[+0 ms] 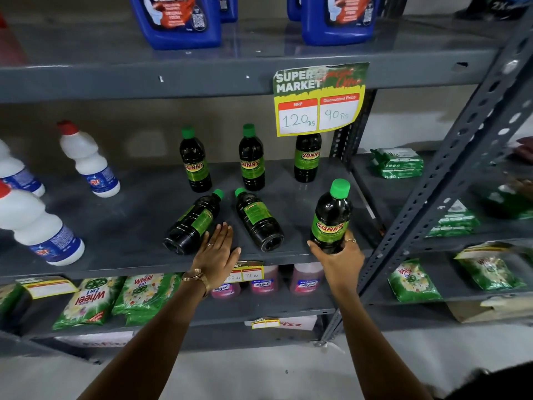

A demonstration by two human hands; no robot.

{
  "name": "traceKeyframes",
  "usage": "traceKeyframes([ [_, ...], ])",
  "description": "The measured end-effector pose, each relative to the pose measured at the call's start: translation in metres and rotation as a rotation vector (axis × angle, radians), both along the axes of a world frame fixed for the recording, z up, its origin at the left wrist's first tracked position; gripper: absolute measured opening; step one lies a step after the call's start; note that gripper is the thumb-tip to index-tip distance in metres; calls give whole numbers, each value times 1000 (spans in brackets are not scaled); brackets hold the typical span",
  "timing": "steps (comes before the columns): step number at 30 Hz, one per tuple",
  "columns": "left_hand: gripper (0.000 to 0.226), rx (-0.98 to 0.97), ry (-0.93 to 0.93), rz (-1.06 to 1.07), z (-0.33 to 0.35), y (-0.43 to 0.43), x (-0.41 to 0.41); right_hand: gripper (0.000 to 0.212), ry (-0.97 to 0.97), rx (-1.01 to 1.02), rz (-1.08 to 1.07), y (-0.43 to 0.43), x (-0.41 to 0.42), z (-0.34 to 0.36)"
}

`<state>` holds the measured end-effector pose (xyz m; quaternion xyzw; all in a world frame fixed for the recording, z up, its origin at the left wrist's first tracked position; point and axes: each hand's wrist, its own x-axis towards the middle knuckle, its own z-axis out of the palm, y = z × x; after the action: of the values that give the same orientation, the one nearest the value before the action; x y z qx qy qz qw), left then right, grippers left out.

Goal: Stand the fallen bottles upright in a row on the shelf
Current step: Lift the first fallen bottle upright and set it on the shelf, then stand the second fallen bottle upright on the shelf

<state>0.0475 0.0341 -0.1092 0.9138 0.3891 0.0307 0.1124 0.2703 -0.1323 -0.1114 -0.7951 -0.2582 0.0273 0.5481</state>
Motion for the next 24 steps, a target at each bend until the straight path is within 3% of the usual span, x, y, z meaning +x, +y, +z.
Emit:
traceKeyframes([
  [14, 60, -20, 8, 21, 5, -5, 1, 80, 12, -4, 5, 2, -1, -1],
  [17, 61, -42, 1, 18, 8, -5, 1, 101, 73, -16, 19, 2, -5, 0],
  [20, 70, -144, -123, -7, 18, -8, -4, 121, 183, 125, -7, -8, -32, 2],
  [22, 78, -123, -255, -79, 26, -12, -15, 110, 79, 170, 102, -20, -64, -1],
  [24, 79, 18, -327, -167, 34, -12, -32, 94, -173, 105, 298, -22, -96, -2],
])
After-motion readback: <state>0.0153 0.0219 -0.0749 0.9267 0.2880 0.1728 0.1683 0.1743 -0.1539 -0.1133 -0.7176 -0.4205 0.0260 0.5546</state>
